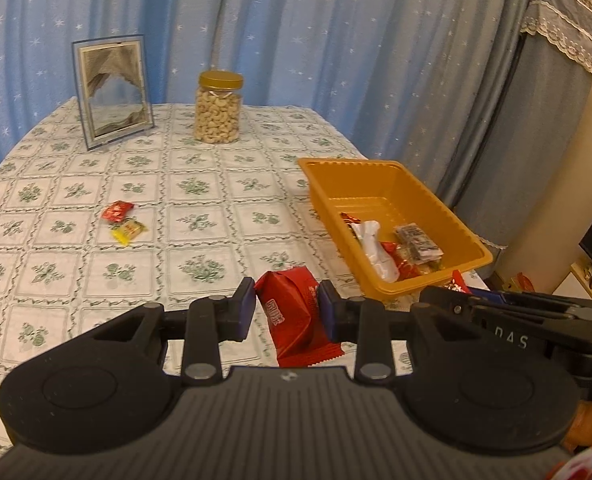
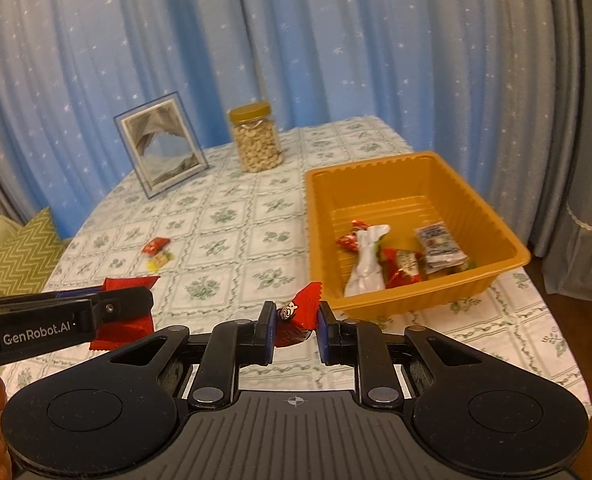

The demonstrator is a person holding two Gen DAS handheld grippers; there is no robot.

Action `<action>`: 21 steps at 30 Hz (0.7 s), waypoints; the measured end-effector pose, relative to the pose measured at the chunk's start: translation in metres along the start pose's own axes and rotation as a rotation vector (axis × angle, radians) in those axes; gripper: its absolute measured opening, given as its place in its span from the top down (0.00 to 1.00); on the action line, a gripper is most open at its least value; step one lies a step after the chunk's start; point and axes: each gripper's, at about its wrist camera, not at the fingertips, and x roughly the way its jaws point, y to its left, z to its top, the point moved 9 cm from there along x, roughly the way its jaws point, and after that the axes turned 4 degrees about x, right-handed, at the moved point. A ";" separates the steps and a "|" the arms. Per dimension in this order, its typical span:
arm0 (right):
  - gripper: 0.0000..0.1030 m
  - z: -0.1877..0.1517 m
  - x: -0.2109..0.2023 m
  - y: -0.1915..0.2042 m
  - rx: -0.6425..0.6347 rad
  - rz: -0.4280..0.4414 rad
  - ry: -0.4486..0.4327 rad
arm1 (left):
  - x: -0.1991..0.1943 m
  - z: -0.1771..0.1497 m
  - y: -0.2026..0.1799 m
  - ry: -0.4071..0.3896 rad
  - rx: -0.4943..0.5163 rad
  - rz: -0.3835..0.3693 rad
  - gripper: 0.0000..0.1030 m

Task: Organize snacks
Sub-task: 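Carry the red packet and red candy over the orange tray with both tools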

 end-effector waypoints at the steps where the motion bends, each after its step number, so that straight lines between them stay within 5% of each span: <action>1: 0.80 0.001 -0.001 -0.003 0.004 -0.005 -0.003 | 0.002 0.001 -0.003 0.001 0.004 -0.006 0.71; 21: 0.80 0.053 -0.001 -0.089 0.044 -0.110 -0.054 | 0.058 0.046 -0.084 0.004 0.092 -0.131 0.71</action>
